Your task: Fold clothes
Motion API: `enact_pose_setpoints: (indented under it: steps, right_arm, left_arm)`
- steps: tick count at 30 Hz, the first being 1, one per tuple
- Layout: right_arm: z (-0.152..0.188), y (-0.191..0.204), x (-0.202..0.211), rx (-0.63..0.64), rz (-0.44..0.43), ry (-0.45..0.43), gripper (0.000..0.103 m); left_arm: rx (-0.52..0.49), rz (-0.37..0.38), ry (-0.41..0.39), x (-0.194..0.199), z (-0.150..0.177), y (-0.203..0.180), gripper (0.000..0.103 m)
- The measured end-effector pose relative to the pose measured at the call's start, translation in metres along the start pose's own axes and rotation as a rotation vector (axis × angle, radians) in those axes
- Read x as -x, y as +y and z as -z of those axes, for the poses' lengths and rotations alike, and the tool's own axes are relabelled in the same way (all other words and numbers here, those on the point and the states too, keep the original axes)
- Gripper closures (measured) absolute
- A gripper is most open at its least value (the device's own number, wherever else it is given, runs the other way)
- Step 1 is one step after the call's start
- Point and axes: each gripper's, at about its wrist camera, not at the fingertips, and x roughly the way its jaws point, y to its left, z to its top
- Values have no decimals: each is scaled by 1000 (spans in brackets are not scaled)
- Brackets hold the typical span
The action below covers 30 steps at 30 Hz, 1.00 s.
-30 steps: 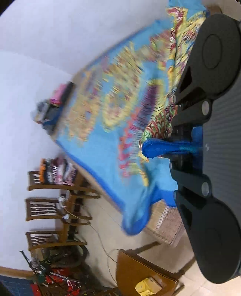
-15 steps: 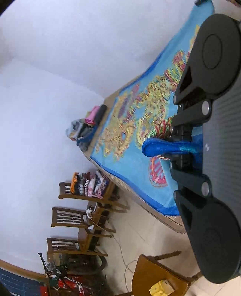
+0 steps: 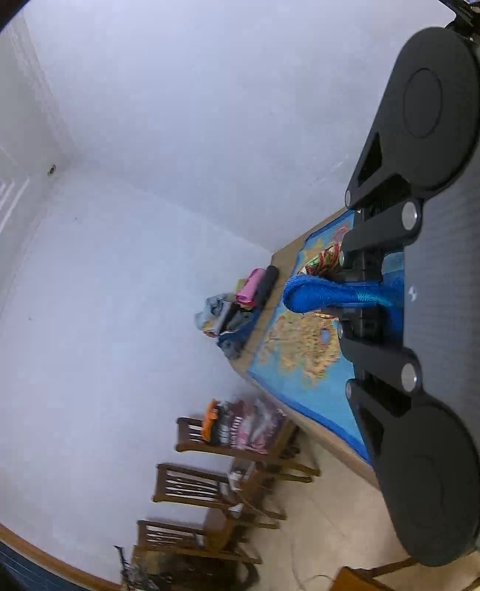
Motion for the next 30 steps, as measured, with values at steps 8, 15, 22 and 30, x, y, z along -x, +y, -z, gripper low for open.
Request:
enact_pose_setpoints:
  steps: [8, 15, 22, 30]
  right_arm:
    - [-1, 36, -133, 110, -30, 47, 97]
    - [19, 101, -297, 279, -52, 97, 97]
    - [91, 169, -435, 494, -10, 370, 80]
    - [84, 163, -416, 355, -16, 459, 51]
  left_arm:
    - [-44, -164, 56, -157, -29, 11, 95]
    - [-57, -426, 246, -337, -11, 56, 92]
    - [-177, -498, 622, -465, 36, 107, 60]
    - [-249, -411, 621, -441, 22, 118, 45]
